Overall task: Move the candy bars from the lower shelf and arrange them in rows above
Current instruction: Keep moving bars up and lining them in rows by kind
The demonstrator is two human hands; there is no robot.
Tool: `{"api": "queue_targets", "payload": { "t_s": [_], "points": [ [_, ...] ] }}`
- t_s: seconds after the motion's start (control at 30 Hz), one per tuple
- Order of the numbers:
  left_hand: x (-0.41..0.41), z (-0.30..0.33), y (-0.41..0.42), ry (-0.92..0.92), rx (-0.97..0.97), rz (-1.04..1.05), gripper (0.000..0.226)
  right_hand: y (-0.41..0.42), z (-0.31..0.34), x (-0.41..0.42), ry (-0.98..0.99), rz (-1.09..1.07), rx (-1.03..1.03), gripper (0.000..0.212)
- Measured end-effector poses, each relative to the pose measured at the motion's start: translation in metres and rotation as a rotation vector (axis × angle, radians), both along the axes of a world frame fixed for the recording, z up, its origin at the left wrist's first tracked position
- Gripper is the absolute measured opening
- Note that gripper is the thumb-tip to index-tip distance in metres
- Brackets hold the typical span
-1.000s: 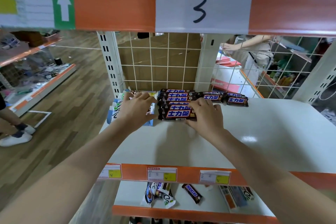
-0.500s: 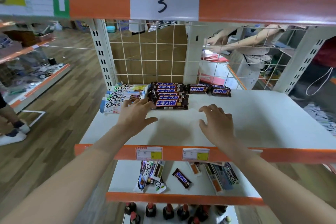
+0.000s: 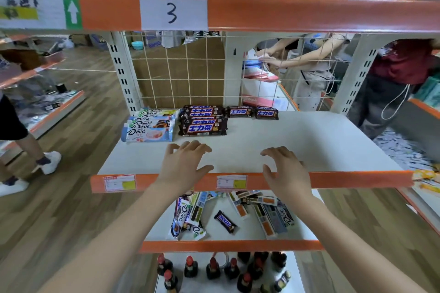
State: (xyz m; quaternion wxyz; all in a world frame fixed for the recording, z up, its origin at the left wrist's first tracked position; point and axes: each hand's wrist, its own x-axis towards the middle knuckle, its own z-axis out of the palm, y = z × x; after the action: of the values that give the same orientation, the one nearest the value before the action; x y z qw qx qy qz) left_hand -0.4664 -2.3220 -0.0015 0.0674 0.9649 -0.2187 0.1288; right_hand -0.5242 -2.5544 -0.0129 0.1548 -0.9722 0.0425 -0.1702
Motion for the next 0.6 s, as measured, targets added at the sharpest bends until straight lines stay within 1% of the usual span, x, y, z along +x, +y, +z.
{"api": "queue_targets", "payload": {
  "t_s": [0.1, 0.23, 0.33, 0.4, 0.47, 0.6],
  "points": [
    [-0.021, -0.004, -0.010, 0.046, -0.025, 0.000, 0.042, -0.004, -0.004, -0.023, -0.069, 0.032, 0.094, 0.029],
    [-0.050, -0.015, -0.026, -0.006, -0.061, -0.060, 0.038, -0.007, -0.012, -0.047, -0.096, 0.053, 0.187, 0.026],
    [-0.071, -0.023, -0.037, -0.047, -0.108, -0.072, 0.038, -0.009, -0.019, -0.063, -0.080, 0.061, 0.240, 0.028],
    [-0.083, -0.031, -0.044, -0.026, -0.121, -0.085, 0.036, -0.010, -0.026, -0.074, -0.073, 0.081, 0.261, 0.030],
    [-0.095, -0.038, -0.051, 0.035, -0.119, -0.092, 0.039, -0.013, -0.035, -0.087, -0.068, 0.100, 0.257, 0.031],
    [-0.113, -0.051, -0.061, 0.093, -0.107, -0.110, 0.042, -0.021, -0.056, -0.111, -0.025, 0.111, 0.289, 0.031]
  ]
}}
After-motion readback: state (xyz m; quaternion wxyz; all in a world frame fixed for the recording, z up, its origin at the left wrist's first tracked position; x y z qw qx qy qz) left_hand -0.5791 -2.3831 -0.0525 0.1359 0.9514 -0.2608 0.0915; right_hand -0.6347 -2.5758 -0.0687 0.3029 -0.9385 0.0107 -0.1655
